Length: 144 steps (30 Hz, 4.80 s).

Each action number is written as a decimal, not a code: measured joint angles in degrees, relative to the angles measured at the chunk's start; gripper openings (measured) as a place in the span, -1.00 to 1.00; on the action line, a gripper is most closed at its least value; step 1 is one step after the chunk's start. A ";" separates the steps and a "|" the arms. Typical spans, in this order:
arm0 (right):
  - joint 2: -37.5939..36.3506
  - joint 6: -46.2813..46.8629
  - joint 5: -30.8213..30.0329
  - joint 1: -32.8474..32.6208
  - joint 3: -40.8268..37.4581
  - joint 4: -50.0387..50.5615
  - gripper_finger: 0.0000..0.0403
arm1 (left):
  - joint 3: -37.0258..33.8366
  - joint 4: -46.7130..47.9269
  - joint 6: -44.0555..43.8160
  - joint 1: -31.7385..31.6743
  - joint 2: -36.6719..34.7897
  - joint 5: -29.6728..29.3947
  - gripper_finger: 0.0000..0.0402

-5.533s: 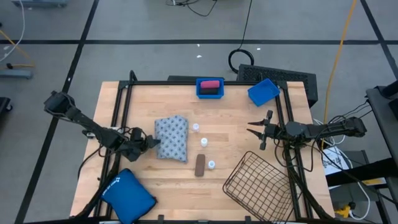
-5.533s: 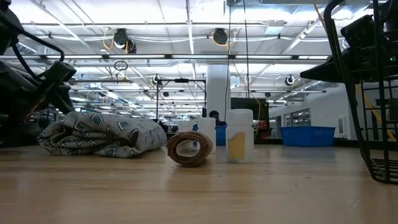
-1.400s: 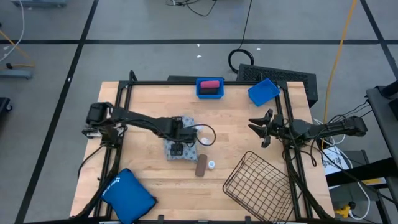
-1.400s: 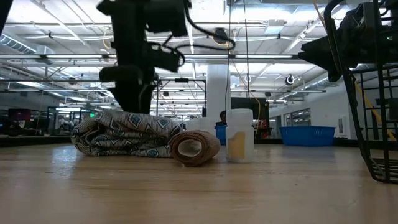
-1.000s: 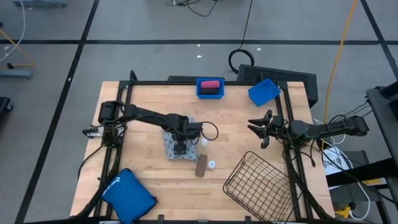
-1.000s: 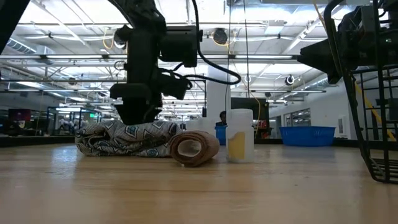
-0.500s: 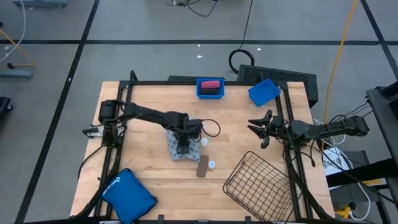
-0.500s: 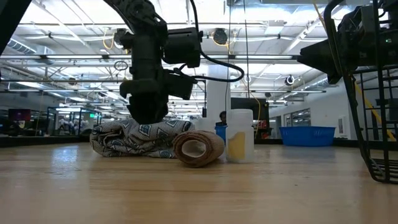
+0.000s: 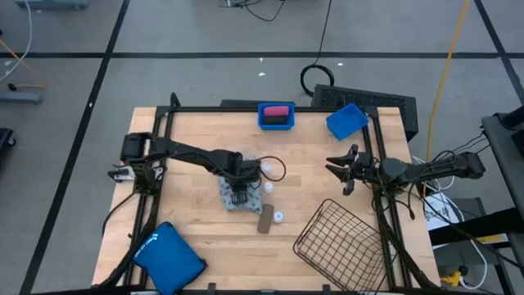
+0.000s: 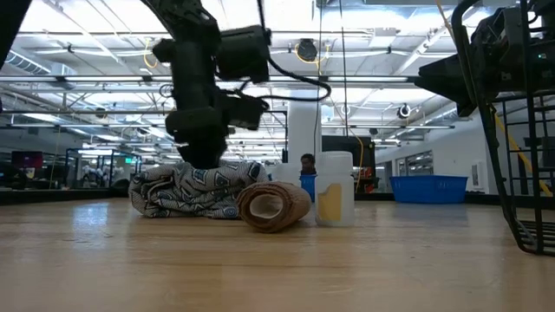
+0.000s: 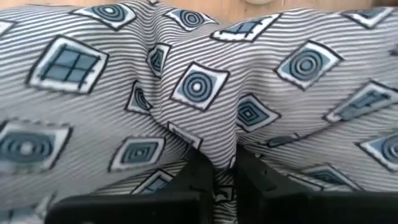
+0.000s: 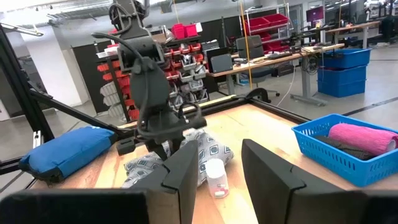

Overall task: Pick & Place Medicine items
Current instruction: Move the blue patterned patient gown to the center of the table, then put the top white medicine bottle into the right blue bin

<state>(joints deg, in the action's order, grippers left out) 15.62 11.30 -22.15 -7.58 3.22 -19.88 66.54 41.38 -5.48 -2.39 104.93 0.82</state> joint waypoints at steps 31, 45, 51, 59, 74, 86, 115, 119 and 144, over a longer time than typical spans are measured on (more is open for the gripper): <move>0.06 -0.01 -0.04 -0.01 0.00 0.00 -0.42 | -14.82 -7.06 -9.94 0.74 -13.01 -5.66 -0.63; 0.17 0.01 -0.20 -0.01 0.00 -0.93 -0.42 | -10.12 -4.39 -13.82 2.54 -27.17 -8.33 -0.28; 0.21 0.01 -0.24 -0.01 0.00 -0.90 -0.42 | -10.12 -2.39 -17.97 5.61 -35.12 -12.85 -0.35; 0.43 0.00 -0.24 0.00 -0.01 -0.84 -0.42 | -13.80 -4.33 -26.49 16.67 -42.31 -29.64 -0.39; 1.18 -1.06 -0.39 0.01 0.00 -1.64 -0.42 | -34.72 -13.03 -61.24 30.44 -42.80 -42.64 -0.47; 10.50 1.08 -0.34 0.03 -0.01 -13.69 -0.37 | -38.18 -17.90 -60.11 28.88 -42.82 -42.93 -0.44; 72.28 -9.51 18.80 14.98 42.40 0.49 0.08 | -38.21 -19.97 -56.31 22.22 -42.78 -43.08 -0.44; 79.65 -9.69 19.92 15.13 45.65 -0.44 0.09 | -38.21 -22.11 -53.30 22.22 -42.76 -42.93 -0.44; 87.71 -10.07 20.33 15.44 46.45 -7.48 -0.20 | -38.21 -25.04 -48.29 22.22 -42.69 -42.91 -0.44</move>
<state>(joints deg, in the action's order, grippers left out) 103.33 1.23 -1.83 7.86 49.67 -27.36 28.34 16.34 -53.77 19.84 62.24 -42.09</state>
